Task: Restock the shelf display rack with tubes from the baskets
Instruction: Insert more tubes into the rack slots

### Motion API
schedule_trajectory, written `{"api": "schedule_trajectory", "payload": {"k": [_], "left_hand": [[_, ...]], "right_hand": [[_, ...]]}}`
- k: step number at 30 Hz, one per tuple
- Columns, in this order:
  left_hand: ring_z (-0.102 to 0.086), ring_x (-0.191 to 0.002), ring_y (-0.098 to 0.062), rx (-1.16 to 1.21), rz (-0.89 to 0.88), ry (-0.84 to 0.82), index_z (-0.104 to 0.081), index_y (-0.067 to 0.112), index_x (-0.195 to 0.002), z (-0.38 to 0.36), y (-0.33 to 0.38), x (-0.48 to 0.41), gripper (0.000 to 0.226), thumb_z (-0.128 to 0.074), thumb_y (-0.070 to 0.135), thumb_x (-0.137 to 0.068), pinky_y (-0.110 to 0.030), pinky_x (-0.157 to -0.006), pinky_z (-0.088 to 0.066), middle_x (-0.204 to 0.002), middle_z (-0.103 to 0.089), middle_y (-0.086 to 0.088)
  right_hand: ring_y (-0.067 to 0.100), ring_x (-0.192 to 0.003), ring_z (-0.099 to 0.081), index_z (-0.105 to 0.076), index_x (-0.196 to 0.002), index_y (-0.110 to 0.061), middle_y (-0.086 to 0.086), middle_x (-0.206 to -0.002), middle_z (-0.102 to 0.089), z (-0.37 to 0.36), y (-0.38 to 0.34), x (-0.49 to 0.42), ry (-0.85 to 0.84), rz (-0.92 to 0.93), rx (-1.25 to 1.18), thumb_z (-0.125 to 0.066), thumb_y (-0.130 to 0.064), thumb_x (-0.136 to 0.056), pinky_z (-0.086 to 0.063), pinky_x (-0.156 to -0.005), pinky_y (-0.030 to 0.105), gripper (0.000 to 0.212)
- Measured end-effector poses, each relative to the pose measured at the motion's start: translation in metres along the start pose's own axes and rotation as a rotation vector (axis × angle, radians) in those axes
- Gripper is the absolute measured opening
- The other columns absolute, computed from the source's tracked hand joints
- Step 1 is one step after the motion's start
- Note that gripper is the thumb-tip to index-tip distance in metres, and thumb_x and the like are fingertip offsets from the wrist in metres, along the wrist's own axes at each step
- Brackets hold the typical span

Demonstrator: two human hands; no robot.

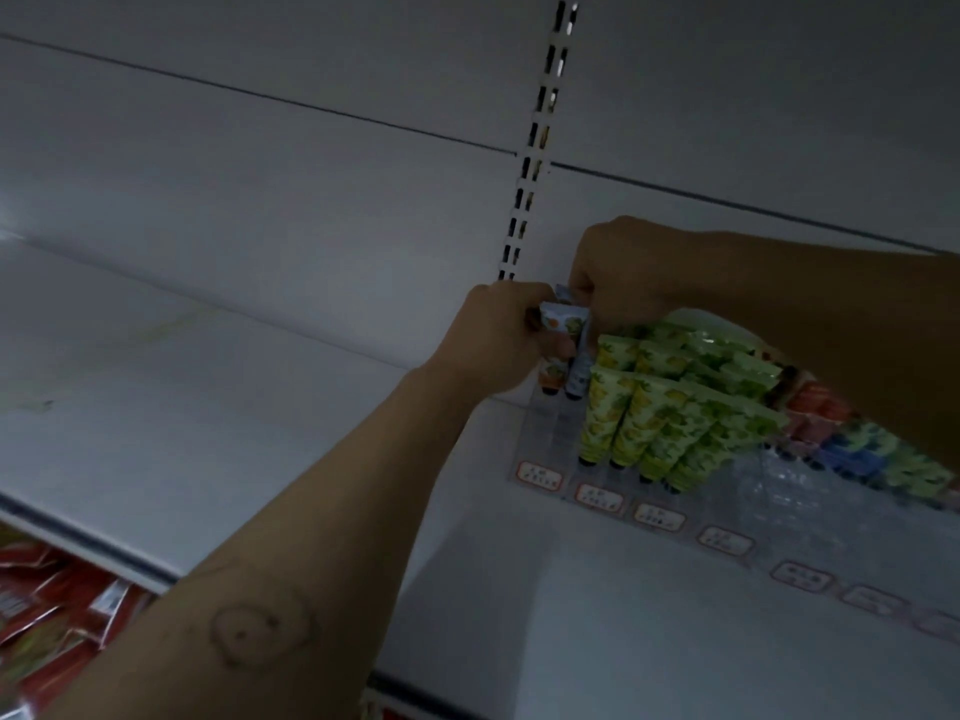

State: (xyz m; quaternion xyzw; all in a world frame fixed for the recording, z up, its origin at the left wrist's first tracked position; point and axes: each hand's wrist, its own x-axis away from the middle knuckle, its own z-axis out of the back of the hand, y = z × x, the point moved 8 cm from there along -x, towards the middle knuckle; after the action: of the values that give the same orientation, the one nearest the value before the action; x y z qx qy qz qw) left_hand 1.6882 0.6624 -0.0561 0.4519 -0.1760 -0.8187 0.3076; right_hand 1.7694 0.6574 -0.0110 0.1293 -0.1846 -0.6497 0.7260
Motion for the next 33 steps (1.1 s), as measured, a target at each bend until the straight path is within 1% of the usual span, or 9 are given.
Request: {"api": "schedule_trajectory", "payload": {"k": [4,8,11,13,15,21,25,31,33], "left_hand": [[-0.043,-0.054,0.001,-0.016,-0.037,0.025,-0.066,0.007,-0.08,-0.001,0.01,0.003,0.009,-0.074,0.009,-0.077,0.0,-0.05,-0.03,-0.066,-0.05,0.01],[-0.042,-0.062,0.005,-0.004,-0.107,0.141,-0.067,0.002,-0.074,0.0,0.022,0.011,0.003,-0.066,-0.001,-0.072,0.005,-0.052,-0.029,-0.065,-0.05,0.006],[-0.04,-0.066,0.011,0.035,-0.082,0.171,-0.065,0.002,-0.072,0.0,0.019,0.016,0.012,-0.066,-0.01,-0.068,0.007,-0.052,-0.027,-0.064,-0.048,0.006],[-0.043,-0.056,0.013,0.059,-0.053,0.13,-0.063,0.006,-0.072,-0.003,0.015,0.014,0.017,-0.068,-0.01,-0.07,0.006,-0.052,-0.029,-0.063,-0.047,0.009],[-0.043,-0.051,0.02,0.051,-0.022,0.077,-0.056,0.013,-0.072,-0.005,0.012,0.009,0.023,-0.071,-0.004,-0.074,0.003,-0.051,-0.031,-0.061,-0.043,0.012],[-0.037,-0.05,0.003,0.035,-0.011,0.086,-0.061,0.005,-0.077,-0.01,0.004,0.007,0.011,-0.071,0.003,-0.077,0.0,-0.05,-0.031,-0.068,-0.051,0.005],[-0.047,-0.06,-0.003,0.09,0.021,0.112,-0.063,0.0,-0.08,-0.011,0.001,0.01,0.009,-0.07,0.003,-0.078,0.001,-0.049,-0.032,-0.071,-0.059,0.001],[-0.046,-0.053,0.003,0.146,0.084,0.079,-0.053,0.009,-0.073,-0.009,-0.003,0.017,0.02,-0.071,0.006,-0.08,-0.005,-0.051,-0.035,-0.059,-0.047,0.011],[-0.045,-0.057,-0.001,0.146,0.101,0.063,-0.058,0.008,-0.08,-0.008,-0.005,0.014,0.013,-0.07,0.01,-0.082,-0.005,-0.052,-0.036,-0.064,-0.051,0.007]], "right_hand": [[0.011,-0.052,-0.034,-0.061,-0.075,-0.003,0.002,-0.061,-0.045,0.0,-0.003,0.005,0.052,0.029,0.008,-0.056,-0.016,-0.09,-0.026,-0.045,0.019,0.021],[0.01,-0.051,-0.034,-0.047,-0.053,-0.012,0.0,-0.056,-0.042,0.003,-0.008,0.007,0.092,0.085,0.028,-0.055,-0.025,-0.096,-0.028,-0.047,0.02,0.045],[0.013,-0.048,-0.033,-0.044,-0.05,-0.013,0.004,-0.052,-0.042,0.006,-0.009,0.014,0.132,0.122,-0.042,-0.054,-0.041,-0.094,-0.031,-0.048,0.025,0.053],[0.013,-0.048,-0.034,-0.052,-0.06,-0.008,0.007,-0.058,-0.046,0.007,-0.008,0.017,0.107,0.133,-0.05,-0.055,-0.04,-0.093,-0.031,-0.047,0.024,0.047],[0.011,-0.052,-0.038,-0.058,-0.073,-0.008,0.004,-0.064,-0.05,0.008,-0.005,0.019,0.038,0.136,-0.042,-0.062,-0.026,-0.091,-0.032,-0.05,0.023,0.026],[0.007,-0.062,-0.051,-0.065,-0.078,-0.017,-0.001,-0.074,-0.061,0.012,-0.001,0.018,-0.003,0.158,-0.129,-0.074,-0.02,-0.08,-0.04,-0.055,0.019,0.009],[0.006,-0.061,-0.05,-0.073,-0.091,-0.01,-0.008,-0.074,-0.06,0.017,0.0,0.025,0.103,0.144,-0.066,-0.072,-0.029,-0.083,-0.033,-0.051,0.015,0.021],[0.018,-0.075,-0.054,-0.072,-0.085,-0.016,0.002,-0.083,-0.065,0.075,0.01,0.048,0.506,-0.025,-0.158,-0.071,-0.021,-0.081,-0.038,-0.063,0.024,0.006],[0.012,-0.069,-0.052,-0.072,-0.083,-0.018,-0.003,-0.075,-0.061,0.103,0.017,0.056,0.507,0.001,-0.21,-0.076,-0.026,-0.078,-0.037,-0.06,0.023,0.01]]}}
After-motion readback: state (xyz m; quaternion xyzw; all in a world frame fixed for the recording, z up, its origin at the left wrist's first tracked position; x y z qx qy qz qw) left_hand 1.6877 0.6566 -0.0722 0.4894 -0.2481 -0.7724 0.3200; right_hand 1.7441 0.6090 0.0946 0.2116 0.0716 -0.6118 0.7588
